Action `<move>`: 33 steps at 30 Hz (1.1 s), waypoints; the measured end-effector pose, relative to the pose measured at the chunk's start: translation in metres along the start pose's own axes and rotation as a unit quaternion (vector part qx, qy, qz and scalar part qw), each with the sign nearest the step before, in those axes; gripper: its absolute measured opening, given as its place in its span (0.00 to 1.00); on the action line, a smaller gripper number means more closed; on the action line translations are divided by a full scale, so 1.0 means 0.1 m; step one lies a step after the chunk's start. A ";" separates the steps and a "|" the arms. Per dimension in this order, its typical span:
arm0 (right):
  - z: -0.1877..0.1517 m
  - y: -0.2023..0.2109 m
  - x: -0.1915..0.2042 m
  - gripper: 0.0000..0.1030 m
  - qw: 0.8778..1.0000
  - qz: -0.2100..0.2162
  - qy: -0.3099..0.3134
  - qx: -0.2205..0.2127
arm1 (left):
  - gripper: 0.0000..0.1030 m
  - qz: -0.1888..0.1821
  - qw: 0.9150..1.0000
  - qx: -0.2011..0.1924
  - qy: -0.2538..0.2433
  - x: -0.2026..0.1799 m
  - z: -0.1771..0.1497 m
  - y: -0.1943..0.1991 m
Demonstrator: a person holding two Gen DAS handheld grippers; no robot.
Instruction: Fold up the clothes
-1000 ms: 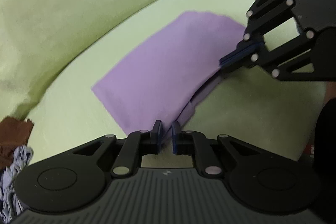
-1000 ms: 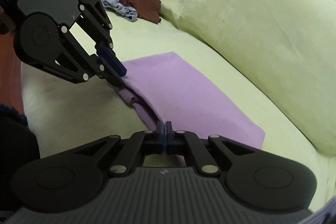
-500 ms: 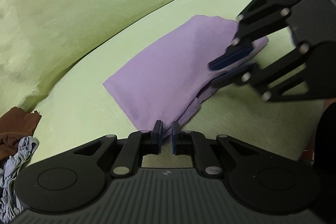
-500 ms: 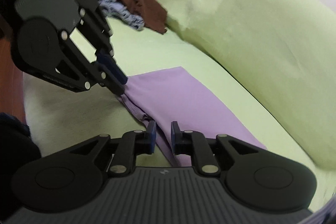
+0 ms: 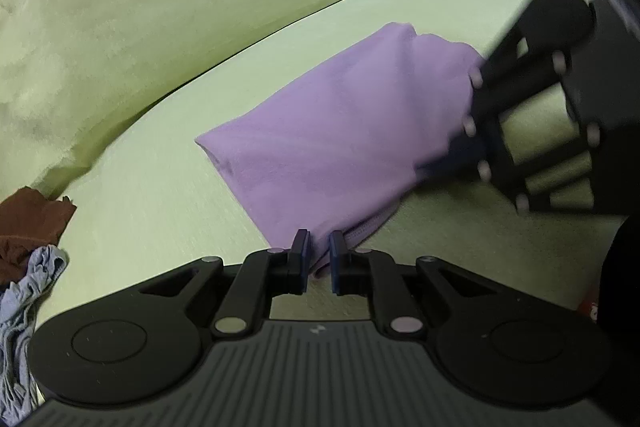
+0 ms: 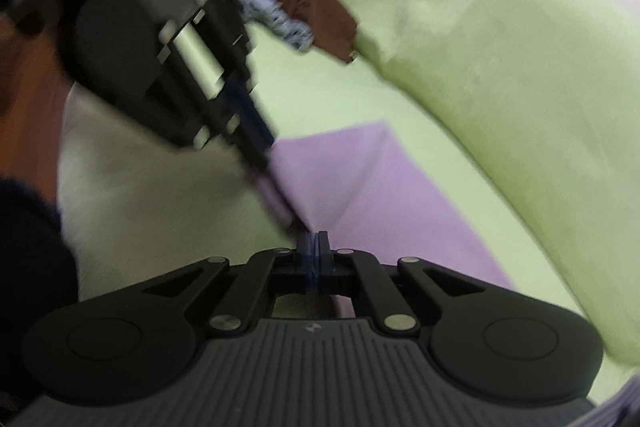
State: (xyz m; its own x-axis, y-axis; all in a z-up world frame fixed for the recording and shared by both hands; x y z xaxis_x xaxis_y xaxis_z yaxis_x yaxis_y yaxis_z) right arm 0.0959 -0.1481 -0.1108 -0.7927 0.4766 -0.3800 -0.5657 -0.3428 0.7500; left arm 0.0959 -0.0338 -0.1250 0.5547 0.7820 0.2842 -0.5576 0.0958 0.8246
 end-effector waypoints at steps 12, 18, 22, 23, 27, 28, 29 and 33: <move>-0.01 0.22 -0.33 0.07 0.979 0.026 -0.200 -0.038 | 0.13 0.027 0.998 0.034 0.036 0.04 0.02 -0.16; 0.12 -0.14 -0.71 0.00 0.941 0.086 -0.322 -0.049 | 0.15 0.023 0.996 0.037 0.084 0.05 -0.19 -0.15; 0.48 -0.56 -0.79 0.00 0.947 0.114 -0.298 -0.032 | 0.20 0.014 0.995 0.029 0.097 0.12 -0.24 -0.12; 0.55 -0.69 -0.83 0.00 0.946 0.118 -0.302 -0.022 | 0.21 0.010 0.995 0.028 0.100 0.14 -0.26 -0.12; 0.61 -1.04 -1.09 0.00 0.919 0.131 -0.371 -0.019 | 0.23 0.007 0.994 0.023 0.110 0.23 -0.28 -0.11; 0.61 -1.02 -1.14 0.02 0.912 0.133 -0.387 -0.028 | 0.22 0.007 0.993 0.023 0.111 0.24 -0.27 -0.10; 0.58 -0.95 -1.21 0.07 0.900 0.133 -0.412 -0.047 | 0.22 0.008 0.993 0.018 0.117 0.27 -0.26 -0.05; 0.29 -0.35 -1.25 0.08 0.890 0.075 -0.442 -0.085 | 0.23 0.008 0.989 -0.045 0.143 0.43 -0.05 0.23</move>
State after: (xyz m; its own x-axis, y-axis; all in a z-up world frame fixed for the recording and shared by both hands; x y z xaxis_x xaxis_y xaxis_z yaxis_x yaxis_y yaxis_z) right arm 0.2215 -0.1718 -0.0741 -0.4169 0.8397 0.3481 -0.5544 -0.5383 0.6347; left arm 0.1036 0.0055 -0.0959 0.3552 0.9248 0.1363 -0.6247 0.1263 0.7706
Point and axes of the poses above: each gripper's, at about its wrist camera, not at the fingertips, and y roughly against the way its jaws point, x to its left, z to its top, the point moved 1 cm from there along -y, roughly the way its jaws point, and after that the axes turned 10 degrees about x, right-handed, at the moved point
